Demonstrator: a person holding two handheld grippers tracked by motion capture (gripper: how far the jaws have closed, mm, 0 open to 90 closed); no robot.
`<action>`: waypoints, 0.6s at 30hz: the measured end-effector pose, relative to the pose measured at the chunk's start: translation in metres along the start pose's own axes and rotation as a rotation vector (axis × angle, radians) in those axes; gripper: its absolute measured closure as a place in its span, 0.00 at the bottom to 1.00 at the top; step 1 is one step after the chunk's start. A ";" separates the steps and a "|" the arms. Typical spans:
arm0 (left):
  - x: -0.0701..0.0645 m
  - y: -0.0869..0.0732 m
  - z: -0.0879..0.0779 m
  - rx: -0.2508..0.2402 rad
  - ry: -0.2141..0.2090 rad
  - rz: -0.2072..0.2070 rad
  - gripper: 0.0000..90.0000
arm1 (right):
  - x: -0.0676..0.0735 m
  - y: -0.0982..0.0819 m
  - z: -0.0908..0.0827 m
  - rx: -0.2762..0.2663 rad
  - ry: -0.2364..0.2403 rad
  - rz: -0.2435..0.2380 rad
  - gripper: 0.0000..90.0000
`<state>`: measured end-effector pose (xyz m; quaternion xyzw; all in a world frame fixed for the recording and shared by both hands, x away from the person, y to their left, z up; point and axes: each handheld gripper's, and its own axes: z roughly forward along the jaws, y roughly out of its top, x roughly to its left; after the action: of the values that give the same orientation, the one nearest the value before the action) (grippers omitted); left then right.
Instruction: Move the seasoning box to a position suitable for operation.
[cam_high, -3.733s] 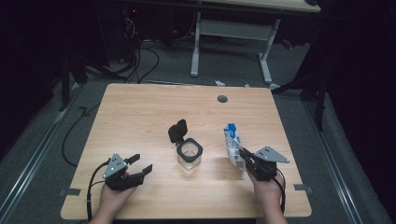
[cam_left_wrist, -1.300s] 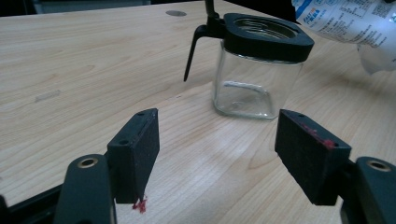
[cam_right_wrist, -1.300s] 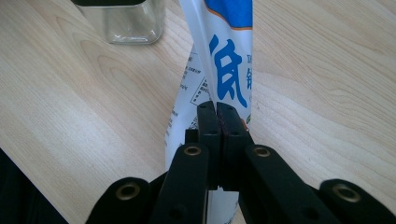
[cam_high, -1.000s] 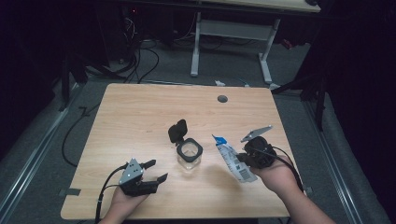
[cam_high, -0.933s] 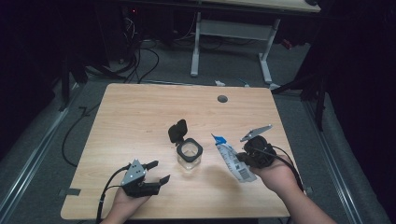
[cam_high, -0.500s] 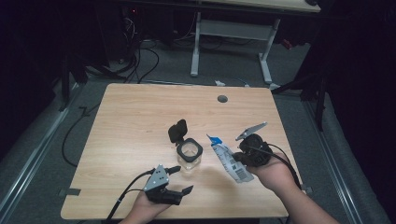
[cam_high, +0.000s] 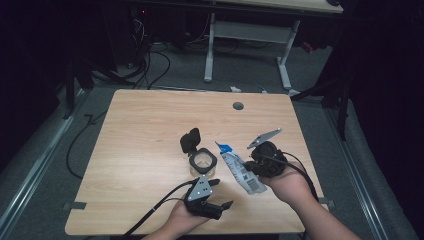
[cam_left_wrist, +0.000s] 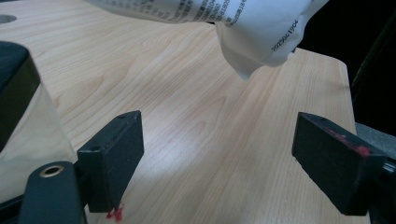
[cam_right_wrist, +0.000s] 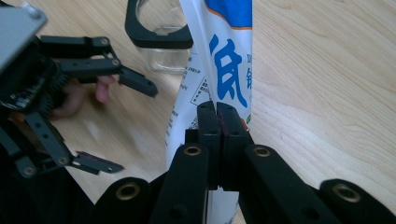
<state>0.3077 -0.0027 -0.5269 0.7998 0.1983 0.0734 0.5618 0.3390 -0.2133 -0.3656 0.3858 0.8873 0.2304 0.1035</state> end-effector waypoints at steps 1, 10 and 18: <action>0.000 0.000 0.001 -0.001 0.000 0.003 0.20 | 0.001 0.001 0.000 -0.001 0.003 0.001 1.00; -0.002 0.004 0.005 -0.002 0.007 0.016 0.21 | 0.010 0.007 0.004 -0.007 0.017 -0.023 1.00; -0.005 0.006 0.008 -0.018 0.003 0.018 0.21 | 0.014 0.010 0.003 -0.011 0.017 -0.032 1.00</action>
<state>0.3075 -0.0138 -0.5234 0.7964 0.1914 0.0816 0.5679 0.3368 -0.1963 -0.3637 0.3690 0.8929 0.2370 0.1020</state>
